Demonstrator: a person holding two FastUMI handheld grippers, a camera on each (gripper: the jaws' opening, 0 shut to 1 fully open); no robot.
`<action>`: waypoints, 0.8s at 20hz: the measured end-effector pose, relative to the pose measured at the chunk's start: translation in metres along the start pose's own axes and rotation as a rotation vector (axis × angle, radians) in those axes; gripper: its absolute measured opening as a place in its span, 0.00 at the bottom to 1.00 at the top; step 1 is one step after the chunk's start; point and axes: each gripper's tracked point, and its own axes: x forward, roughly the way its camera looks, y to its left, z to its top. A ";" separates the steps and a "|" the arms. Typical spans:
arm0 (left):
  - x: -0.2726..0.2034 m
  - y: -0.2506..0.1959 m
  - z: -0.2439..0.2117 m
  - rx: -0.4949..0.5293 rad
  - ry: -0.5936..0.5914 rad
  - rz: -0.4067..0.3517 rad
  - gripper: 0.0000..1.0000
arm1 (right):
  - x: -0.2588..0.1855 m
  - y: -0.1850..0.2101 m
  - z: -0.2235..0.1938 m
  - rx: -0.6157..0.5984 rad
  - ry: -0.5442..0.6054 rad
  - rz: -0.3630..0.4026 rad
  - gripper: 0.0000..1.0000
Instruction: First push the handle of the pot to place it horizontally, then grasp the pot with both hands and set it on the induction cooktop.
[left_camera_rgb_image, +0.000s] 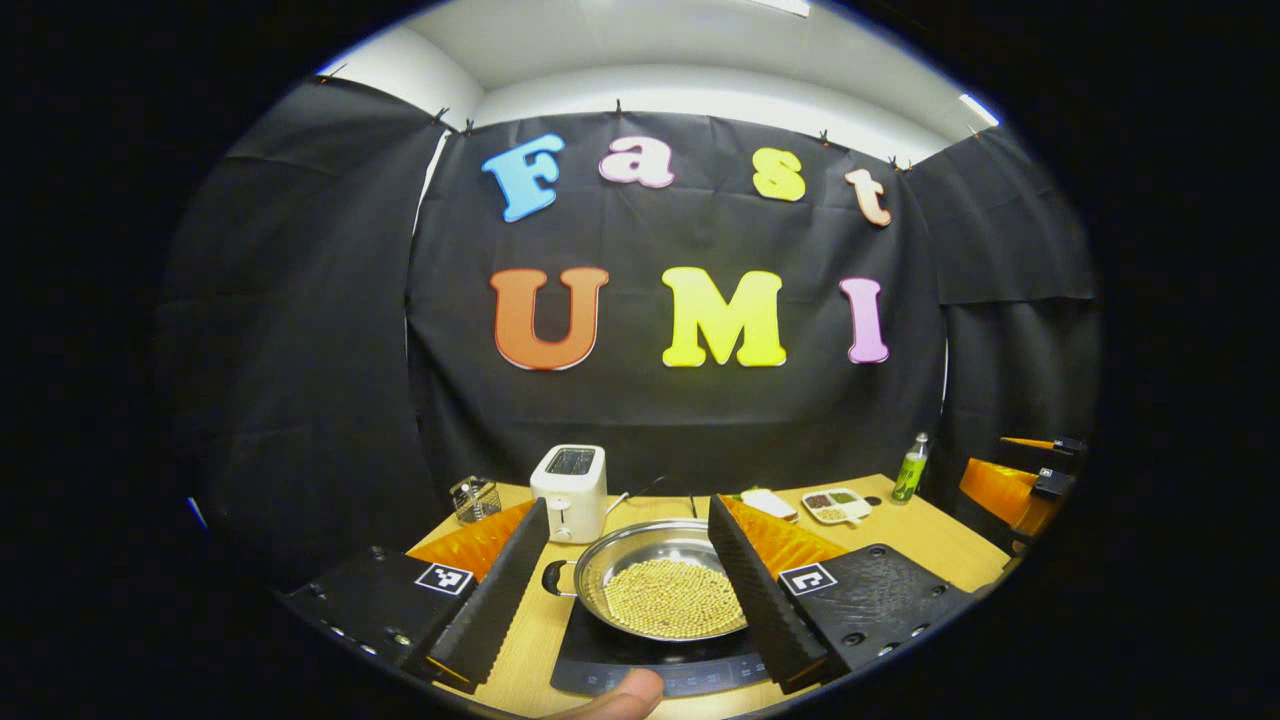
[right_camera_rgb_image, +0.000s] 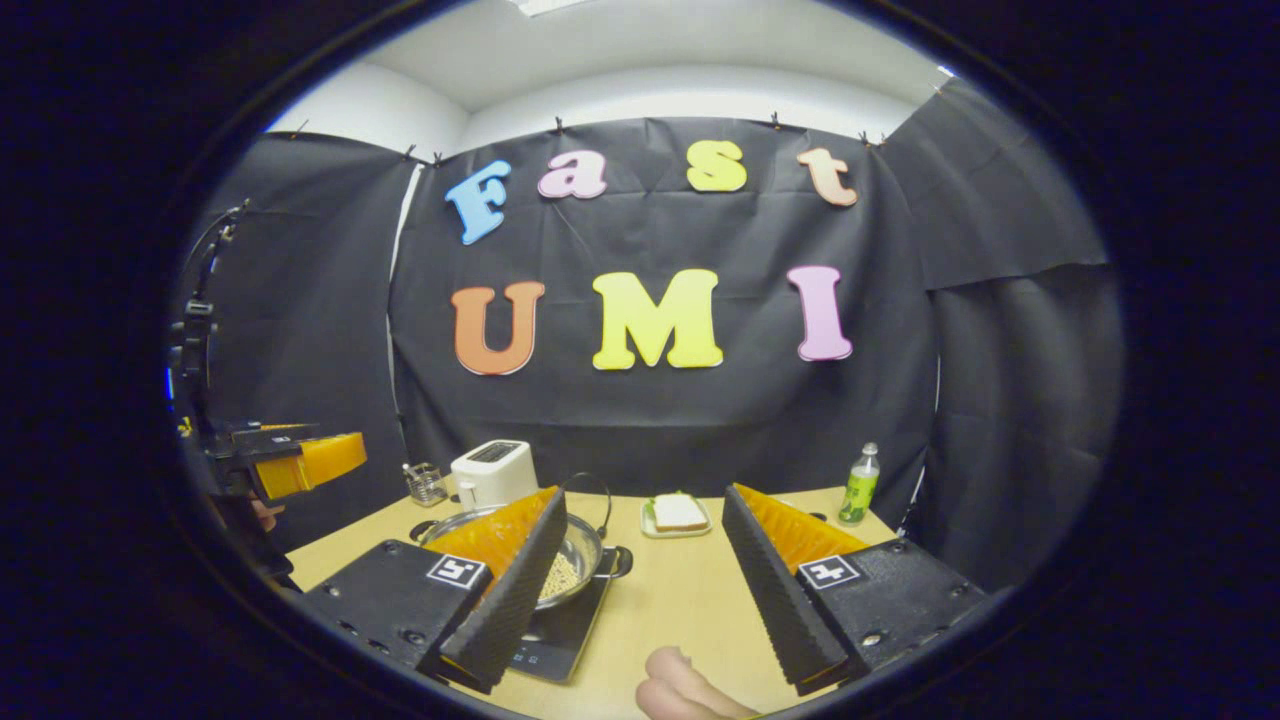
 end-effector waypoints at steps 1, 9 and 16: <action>-0.011 -0.006 0.007 0.006 -0.016 0.001 0.95 | -0.010 -0.003 0.007 -0.005 -0.010 -0.001 0.98; -0.068 -0.045 0.046 0.075 -0.144 0.003 0.95 | -0.085 -0.020 0.047 -0.005 -0.124 -0.026 0.98; -0.106 -0.076 0.055 0.078 -0.238 -0.002 0.96 | -0.120 -0.031 0.048 0.007 -0.170 -0.042 0.99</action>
